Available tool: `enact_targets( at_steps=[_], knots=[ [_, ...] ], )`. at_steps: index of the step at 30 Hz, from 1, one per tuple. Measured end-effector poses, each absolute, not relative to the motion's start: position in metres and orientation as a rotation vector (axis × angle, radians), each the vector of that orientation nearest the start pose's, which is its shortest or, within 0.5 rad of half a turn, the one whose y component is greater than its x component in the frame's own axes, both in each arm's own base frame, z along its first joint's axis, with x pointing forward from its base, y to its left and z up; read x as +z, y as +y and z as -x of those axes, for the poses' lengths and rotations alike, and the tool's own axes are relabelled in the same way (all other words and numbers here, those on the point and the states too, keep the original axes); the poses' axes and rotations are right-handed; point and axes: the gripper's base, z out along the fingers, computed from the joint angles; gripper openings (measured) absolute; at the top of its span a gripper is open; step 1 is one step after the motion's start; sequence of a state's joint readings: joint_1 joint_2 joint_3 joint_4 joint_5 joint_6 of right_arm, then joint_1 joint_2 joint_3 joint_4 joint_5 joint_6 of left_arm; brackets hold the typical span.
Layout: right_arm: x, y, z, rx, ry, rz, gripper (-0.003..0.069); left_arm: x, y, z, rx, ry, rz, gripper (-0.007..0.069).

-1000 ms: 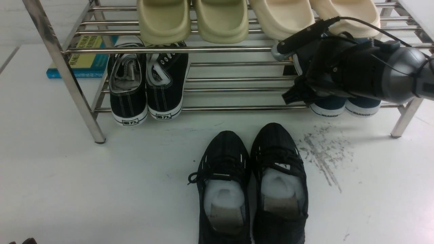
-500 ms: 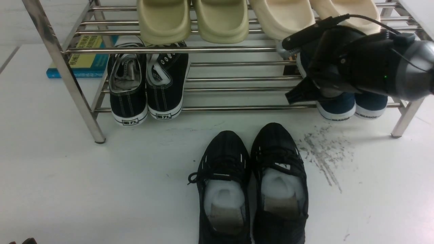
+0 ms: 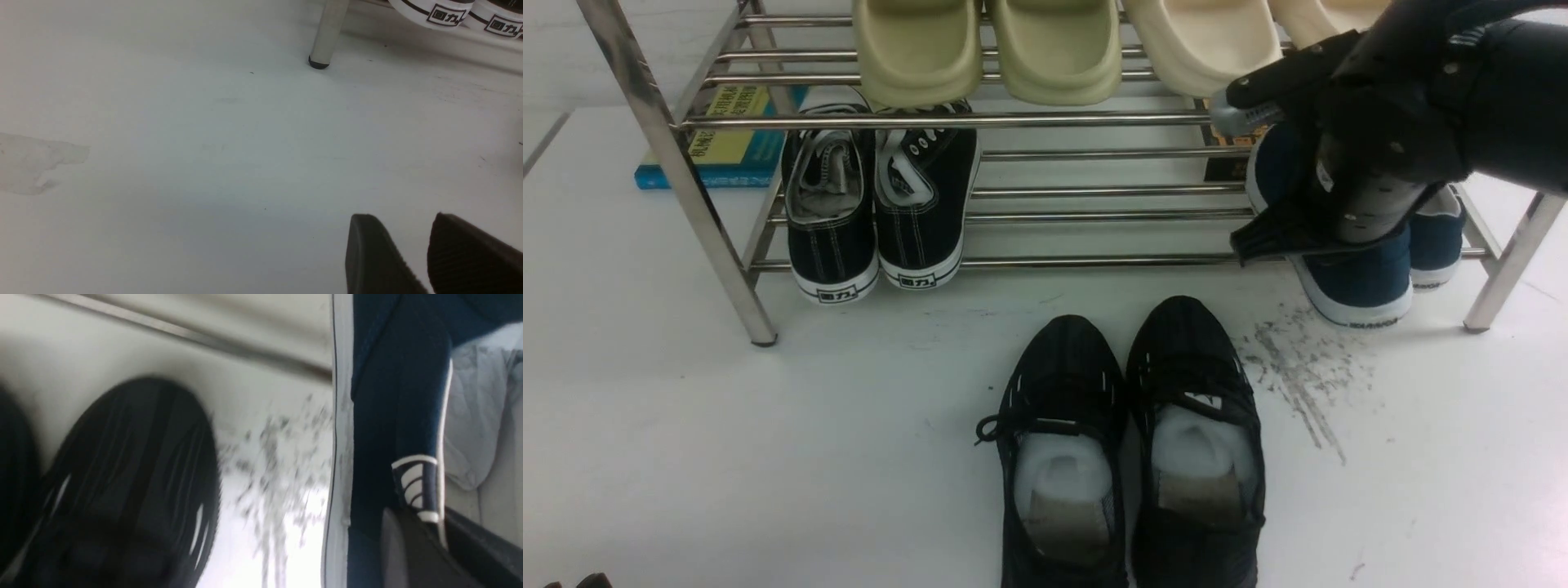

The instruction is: Take the shoes off the shelf with your hand on the white table.

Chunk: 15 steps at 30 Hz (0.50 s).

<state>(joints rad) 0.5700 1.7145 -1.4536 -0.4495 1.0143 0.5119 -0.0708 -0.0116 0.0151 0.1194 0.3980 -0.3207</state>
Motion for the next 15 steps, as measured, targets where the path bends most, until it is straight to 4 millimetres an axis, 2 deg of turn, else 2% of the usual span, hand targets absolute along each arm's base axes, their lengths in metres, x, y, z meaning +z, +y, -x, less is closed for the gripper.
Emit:
enact_targets(
  at_steps=[10, 15],
  knots=[
    [0.339, 0.152, -0.28, -0.128, 2.7, 0.33, 0.0055, 0.173, 0.001, -0.052, -0.149, 1.878, 0.163, 0.0243],
    [0.363, 0.145, -0.252, 0.023, 2.695, 0.392, 0.0055, 0.173, 0.001, -0.052, -0.149, 1.878, 0.163, 0.0243]
  ],
)
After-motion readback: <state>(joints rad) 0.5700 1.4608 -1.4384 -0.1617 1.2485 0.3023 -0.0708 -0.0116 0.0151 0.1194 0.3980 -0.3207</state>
